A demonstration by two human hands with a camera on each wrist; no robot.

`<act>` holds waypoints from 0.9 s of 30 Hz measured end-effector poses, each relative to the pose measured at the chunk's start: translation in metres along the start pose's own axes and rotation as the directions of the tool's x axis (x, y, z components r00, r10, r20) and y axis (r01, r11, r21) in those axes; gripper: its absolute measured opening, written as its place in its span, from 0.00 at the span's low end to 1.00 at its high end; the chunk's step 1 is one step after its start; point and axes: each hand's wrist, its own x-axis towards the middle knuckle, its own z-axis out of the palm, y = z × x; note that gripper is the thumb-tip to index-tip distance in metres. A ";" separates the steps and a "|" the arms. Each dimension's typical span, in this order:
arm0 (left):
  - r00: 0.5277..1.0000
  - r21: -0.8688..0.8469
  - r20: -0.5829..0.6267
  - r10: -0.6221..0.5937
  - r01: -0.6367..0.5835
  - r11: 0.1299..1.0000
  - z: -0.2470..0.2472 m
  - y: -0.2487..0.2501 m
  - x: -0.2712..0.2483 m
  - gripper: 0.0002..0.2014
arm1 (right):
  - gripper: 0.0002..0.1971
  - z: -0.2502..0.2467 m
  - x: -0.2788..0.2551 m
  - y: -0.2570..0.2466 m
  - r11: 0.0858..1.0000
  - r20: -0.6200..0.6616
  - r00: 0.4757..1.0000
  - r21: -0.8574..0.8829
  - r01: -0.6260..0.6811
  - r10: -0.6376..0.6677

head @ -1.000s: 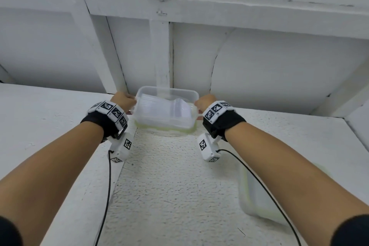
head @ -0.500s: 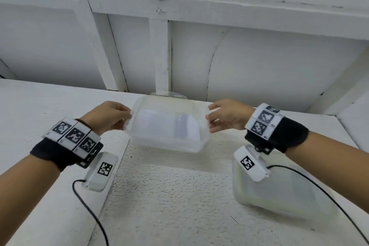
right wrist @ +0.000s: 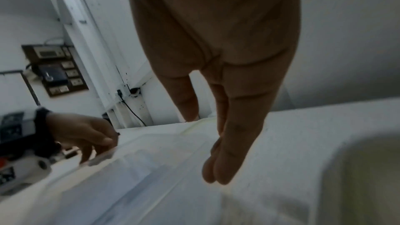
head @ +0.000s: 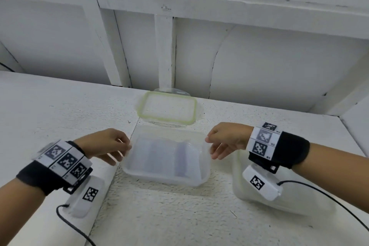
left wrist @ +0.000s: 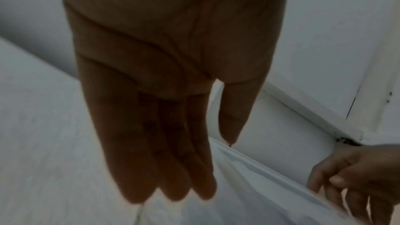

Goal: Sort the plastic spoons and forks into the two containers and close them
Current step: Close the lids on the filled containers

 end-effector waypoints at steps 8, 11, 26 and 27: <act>0.972 0.074 -0.236 0.007 0.011 0.997 -0.055 0.048 0.073 0.13 | 0.20 -0.054 0.058 -0.058 0.998 -0.164 0.986 -0.058 0.026 -0.035; 0.942 0.055 -0.336 0.001 0.019 0.998 -0.057 0.060 0.100 0.07 | 0.16 -0.054 0.079 -0.070 0.977 -0.186 0.979 -0.206 0.047 -0.087; 0.951 -0.195 -0.301 -0.070 0.011 0.981 -0.046 0.050 0.141 0.08 | 0.05 -0.053 0.126 -0.058 0.998 -0.087 0.996 -0.062 0.026 -0.031; 0.948 -0.204 -0.315 -0.041 -0.026 0.979 -0.049 0.050 0.138 0.05 | 0.06 -0.057 0.120 -0.060 0.998 -0.095 0.994 -0.051 0.043 -0.048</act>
